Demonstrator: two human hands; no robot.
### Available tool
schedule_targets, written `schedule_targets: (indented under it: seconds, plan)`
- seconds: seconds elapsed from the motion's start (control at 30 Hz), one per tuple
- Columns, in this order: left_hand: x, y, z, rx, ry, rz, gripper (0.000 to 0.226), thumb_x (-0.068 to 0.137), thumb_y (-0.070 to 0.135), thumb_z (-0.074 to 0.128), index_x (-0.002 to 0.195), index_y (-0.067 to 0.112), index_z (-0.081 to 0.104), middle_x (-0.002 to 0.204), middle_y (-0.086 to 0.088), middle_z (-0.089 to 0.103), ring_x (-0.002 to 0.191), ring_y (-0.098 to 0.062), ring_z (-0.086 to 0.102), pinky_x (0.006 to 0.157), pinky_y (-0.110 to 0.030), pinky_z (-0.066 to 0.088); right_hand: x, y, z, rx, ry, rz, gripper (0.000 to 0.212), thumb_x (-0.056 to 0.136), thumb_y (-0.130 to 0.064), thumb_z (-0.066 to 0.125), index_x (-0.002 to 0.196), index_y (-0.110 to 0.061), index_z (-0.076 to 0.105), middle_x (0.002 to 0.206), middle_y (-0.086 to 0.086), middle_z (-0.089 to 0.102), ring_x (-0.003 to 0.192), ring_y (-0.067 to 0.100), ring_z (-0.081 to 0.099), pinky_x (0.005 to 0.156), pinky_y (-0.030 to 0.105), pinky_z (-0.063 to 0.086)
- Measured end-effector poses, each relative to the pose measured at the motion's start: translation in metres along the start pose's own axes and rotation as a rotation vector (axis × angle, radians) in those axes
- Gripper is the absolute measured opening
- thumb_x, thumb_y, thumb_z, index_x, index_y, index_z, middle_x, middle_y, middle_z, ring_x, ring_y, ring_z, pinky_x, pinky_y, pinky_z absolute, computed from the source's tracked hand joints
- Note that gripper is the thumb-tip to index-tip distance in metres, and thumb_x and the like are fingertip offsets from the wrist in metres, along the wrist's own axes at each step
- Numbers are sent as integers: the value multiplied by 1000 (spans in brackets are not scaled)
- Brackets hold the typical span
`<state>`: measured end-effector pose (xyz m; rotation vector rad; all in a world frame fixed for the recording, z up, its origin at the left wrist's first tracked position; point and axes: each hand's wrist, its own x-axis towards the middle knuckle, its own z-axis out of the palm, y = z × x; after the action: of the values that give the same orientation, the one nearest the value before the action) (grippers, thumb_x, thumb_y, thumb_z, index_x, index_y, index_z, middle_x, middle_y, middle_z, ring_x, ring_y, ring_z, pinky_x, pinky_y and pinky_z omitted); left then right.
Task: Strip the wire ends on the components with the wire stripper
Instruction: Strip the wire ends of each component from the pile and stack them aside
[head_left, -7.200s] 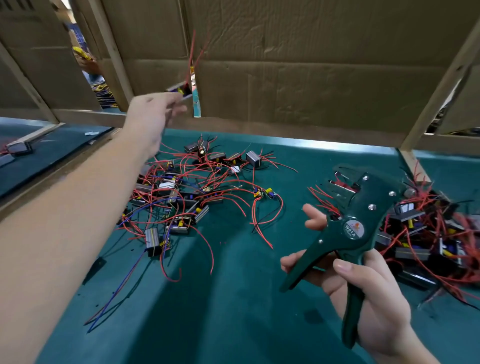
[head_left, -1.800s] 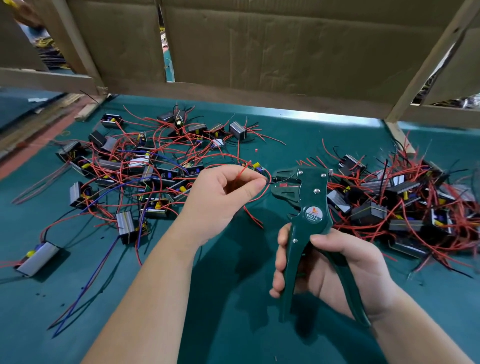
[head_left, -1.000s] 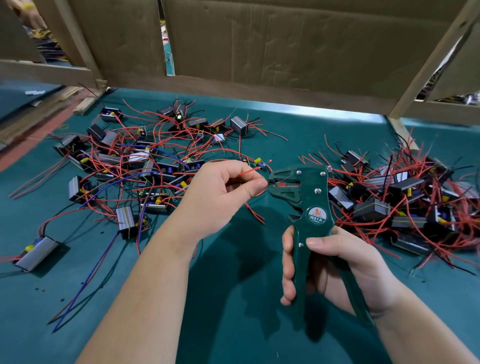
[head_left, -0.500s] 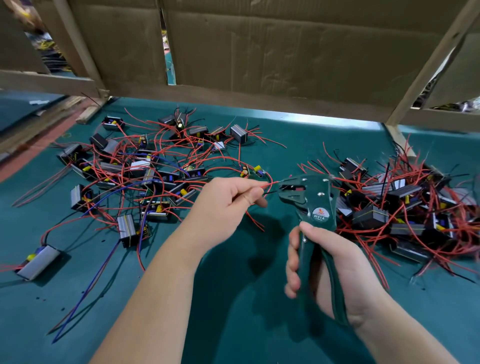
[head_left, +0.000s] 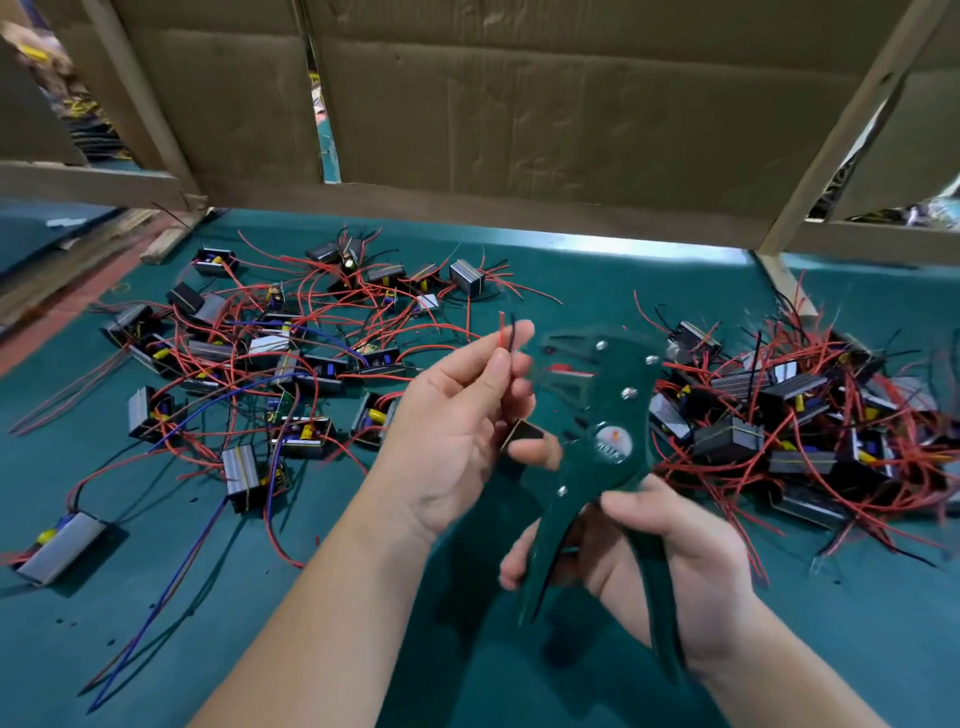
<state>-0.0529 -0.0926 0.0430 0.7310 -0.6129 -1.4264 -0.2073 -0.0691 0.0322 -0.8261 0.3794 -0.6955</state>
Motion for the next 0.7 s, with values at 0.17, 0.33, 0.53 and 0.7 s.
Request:
schedule_targets:
  seconds: [0.17, 0.33, 0.53, 0.7]
  plan:
    - [2, 2, -3, -106, 85, -34, 21, 77, 30, 61, 94, 23, 71, 71, 13, 63, 55, 2, 54, 40, -17, 41, 2, 4, 2, -74, 33, 65, 73, 59, -31, 82, 124, -5, 62, 79, 36, 61, 72, 41, 64, 72, 48, 51]
    - [8, 11, -14, -129, 213, 79, 18, 72, 29, 62, 75, 17, 76, 64, 9, 63, 52, 1, 56, 57, -14, 50, 0, 5, 6, -111, -42, 105, 58, 69, -18, 70, 126, -7, 61, 81, 29, 64, 74, 39, 63, 74, 46, 51]
    - [15, 27, -33, -163, 350, 200, 42, 96, 23, 52, 61, 20, 76, 64, 11, 67, 58, 2, 61, 57, -13, 49, -5, 6, 7, -149, -38, 125, 56, 72, -15, 63, 128, -11, 60, 83, 31, 64, 77, 40, 62, 73, 44, 50]
    - [15, 30, -37, -79, 403, 266, 46, 99, 25, 48, 62, 23, 76, 63, 14, 65, 58, 3, 59, 64, -13, 45, -7, 7, 10, -190, -34, 136, 58, 70, -15, 66, 128, -15, 61, 83, 33, 62, 77, 38, 61, 72, 40, 50]
